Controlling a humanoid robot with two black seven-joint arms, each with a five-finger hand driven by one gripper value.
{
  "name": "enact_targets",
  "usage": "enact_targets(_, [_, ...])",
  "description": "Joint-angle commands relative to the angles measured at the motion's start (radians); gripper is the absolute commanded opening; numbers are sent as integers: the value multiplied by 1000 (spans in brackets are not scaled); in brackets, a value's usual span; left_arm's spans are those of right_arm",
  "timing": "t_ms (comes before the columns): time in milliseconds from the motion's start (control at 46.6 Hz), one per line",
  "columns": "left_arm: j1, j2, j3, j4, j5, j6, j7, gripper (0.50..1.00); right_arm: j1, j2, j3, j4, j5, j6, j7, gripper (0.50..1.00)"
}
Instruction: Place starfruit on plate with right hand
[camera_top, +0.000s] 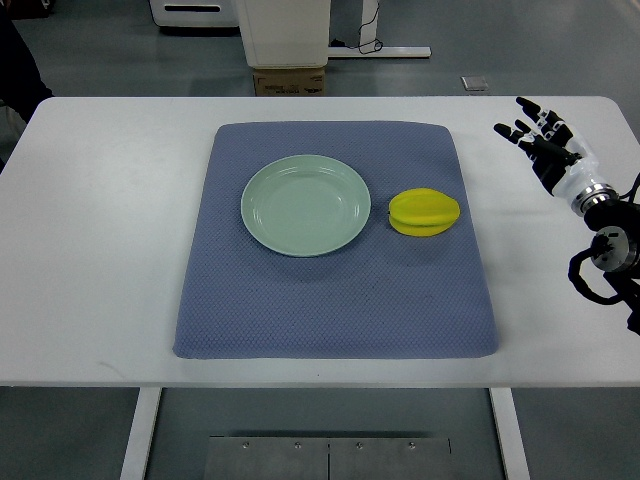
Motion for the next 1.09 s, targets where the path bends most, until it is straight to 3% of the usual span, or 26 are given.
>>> enact_targets(0, [0, 0, 0, 0, 0, 0, 0, 1000, 0, 0, 0, 0, 0, 0, 0, 1000])
enact_targets(1073, [0, 0, 2, 0, -1, 0, 0, 1000, -2, -3, 0, 0, 0, 0, 0, 1000])
